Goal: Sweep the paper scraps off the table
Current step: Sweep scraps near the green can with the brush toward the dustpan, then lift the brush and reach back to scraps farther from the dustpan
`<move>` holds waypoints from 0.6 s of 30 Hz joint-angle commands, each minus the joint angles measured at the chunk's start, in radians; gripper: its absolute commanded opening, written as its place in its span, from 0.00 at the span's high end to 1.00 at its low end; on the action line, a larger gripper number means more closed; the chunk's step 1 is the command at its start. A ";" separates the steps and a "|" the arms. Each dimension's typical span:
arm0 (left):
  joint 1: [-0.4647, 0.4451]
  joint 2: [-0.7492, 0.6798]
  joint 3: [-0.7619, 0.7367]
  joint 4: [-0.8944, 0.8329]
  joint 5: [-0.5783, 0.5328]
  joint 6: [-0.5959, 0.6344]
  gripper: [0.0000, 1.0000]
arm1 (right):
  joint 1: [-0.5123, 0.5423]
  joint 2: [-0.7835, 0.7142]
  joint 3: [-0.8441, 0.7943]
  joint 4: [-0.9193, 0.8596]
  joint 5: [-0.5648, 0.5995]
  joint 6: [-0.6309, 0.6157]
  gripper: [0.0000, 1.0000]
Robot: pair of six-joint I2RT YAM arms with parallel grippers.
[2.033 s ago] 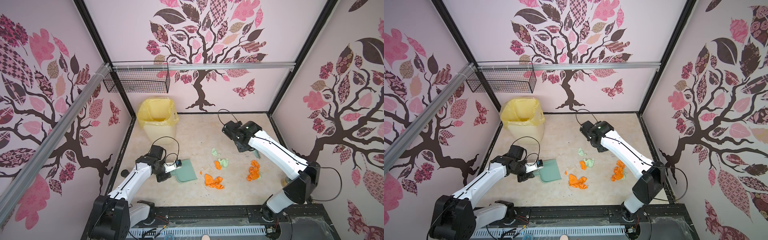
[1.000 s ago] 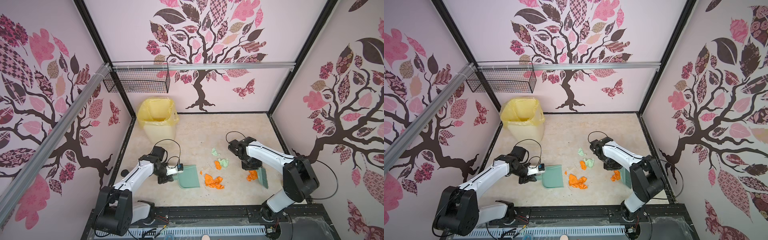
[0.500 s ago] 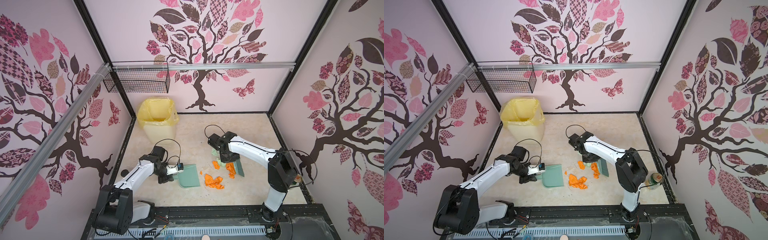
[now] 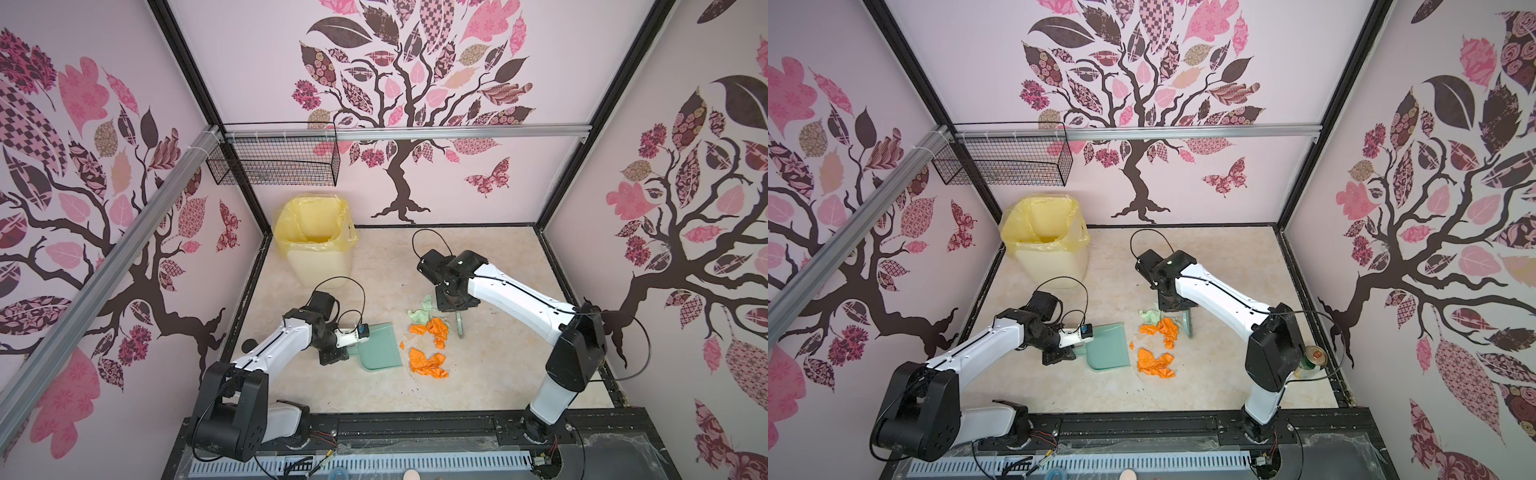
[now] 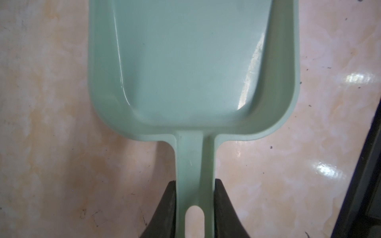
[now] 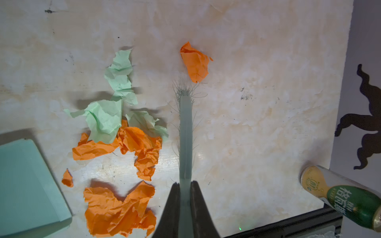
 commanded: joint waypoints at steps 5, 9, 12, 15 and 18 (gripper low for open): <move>-0.045 0.085 0.098 0.014 -0.086 -0.141 1.00 | -0.026 -0.049 -0.049 -0.112 0.218 -0.197 1.00; -0.064 0.121 0.128 0.045 -0.139 -0.147 1.00 | -0.091 0.023 0.024 -0.063 0.277 -0.328 1.00; -0.066 0.137 0.151 0.029 -0.162 -0.140 1.00 | -0.144 0.104 0.118 -0.042 0.333 -0.423 1.00; -0.065 0.115 0.138 0.020 -0.210 -0.109 1.00 | -0.180 0.180 0.218 -0.032 0.359 -0.495 1.00; -0.066 0.066 0.122 -0.006 -0.249 -0.079 1.00 | -0.208 0.240 0.272 0.007 0.343 -0.581 1.00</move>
